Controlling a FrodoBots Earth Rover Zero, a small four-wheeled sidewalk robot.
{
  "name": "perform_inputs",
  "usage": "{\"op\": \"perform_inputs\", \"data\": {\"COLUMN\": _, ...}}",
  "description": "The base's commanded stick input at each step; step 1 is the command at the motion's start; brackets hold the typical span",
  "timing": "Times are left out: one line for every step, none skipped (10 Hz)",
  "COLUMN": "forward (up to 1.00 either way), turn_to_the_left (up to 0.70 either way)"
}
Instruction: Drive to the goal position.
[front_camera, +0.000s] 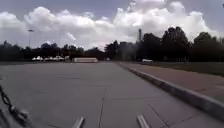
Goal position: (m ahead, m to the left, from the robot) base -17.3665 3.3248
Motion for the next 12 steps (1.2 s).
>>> {"op": "perform_inputs", "data": {"forward": 0.0, "turn_to_the_left": 0.68}}
{"op": "perform_inputs", "data": {"forward": 0.0, "turn_to_the_left": 0.68}}
{"op": "perform_inputs", "data": {"forward": 0.0, "turn_to_the_left": 0.68}}
{"op": "perform_inputs", "data": {"forward": 0.0, "turn_to_the_left": 0.68}}
{"op": "perform_inputs", "data": {"forward": 0.0, "turn_to_the_left": 0.68}}
{"op": "perform_inputs", "data": {"forward": 0.0, "turn_to_the_left": 0.68}}
{"op": "perform_inputs", "data": {"forward": 0.0, "turn_to_the_left": 0.68}}
{"op": "perform_inputs", "data": {"forward": 0.0, "turn_to_the_left": 0.68}}
{"op": "perform_inputs", "data": {"forward": 0.0, "turn_to_the_left": 0.68}}
{"op": "perform_inputs", "data": {"forward": 0.0, "turn_to_the_left": 0.68}}
{"op": "perform_inputs", "data": {"forward": 0.0, "turn_to_the_left": 0.68}}
{"op": "perform_inputs", "data": {"forward": 0.0, "turn_to_the_left": 0.68}}
